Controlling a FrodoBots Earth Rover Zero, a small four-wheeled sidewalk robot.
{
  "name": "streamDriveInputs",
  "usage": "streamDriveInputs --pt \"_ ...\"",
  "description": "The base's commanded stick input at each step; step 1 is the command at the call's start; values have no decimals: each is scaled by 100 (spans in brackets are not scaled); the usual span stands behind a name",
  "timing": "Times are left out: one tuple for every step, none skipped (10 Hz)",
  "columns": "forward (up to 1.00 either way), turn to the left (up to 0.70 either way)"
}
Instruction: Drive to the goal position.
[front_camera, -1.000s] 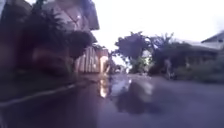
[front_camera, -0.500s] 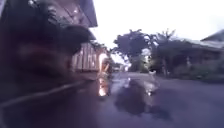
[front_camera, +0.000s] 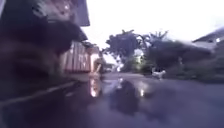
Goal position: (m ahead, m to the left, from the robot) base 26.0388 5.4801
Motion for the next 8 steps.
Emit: streamDriveInputs --pt "70 -32" --pt "70 -18" --pt "70 0" --pt "70 0" --pt "70 0" --pt "70 0" --pt "70 0" --pt "70 0"
